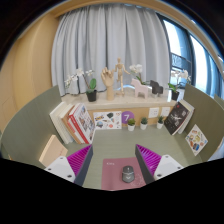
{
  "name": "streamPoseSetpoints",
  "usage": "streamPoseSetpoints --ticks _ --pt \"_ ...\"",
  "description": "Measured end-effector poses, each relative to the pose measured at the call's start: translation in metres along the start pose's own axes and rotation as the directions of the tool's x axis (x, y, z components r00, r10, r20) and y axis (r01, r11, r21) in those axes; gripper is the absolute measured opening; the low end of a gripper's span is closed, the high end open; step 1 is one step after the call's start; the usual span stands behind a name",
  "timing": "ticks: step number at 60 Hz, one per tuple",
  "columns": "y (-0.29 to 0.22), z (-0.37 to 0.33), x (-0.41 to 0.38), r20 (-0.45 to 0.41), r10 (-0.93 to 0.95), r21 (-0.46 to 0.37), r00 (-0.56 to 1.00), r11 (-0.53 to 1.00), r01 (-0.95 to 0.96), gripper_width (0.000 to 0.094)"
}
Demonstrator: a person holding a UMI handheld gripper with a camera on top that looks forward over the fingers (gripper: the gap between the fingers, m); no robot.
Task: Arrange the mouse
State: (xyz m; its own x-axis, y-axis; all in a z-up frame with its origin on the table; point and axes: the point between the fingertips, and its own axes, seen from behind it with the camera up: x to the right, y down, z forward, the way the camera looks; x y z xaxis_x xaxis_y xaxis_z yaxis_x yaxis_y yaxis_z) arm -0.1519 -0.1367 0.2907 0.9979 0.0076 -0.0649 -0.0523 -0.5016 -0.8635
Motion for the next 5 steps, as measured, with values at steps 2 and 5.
streamPoseSetpoints --ticks 2,5 --pt "0.0024 -0.0003 -0.0015 -0.001 0.007 -0.004 1.000 1.000 -0.007 0.0858" --pt "0.0069 -0.0001 -0.0036 0.001 0.013 -0.011 1.000 1.000 -0.013 0.0857"
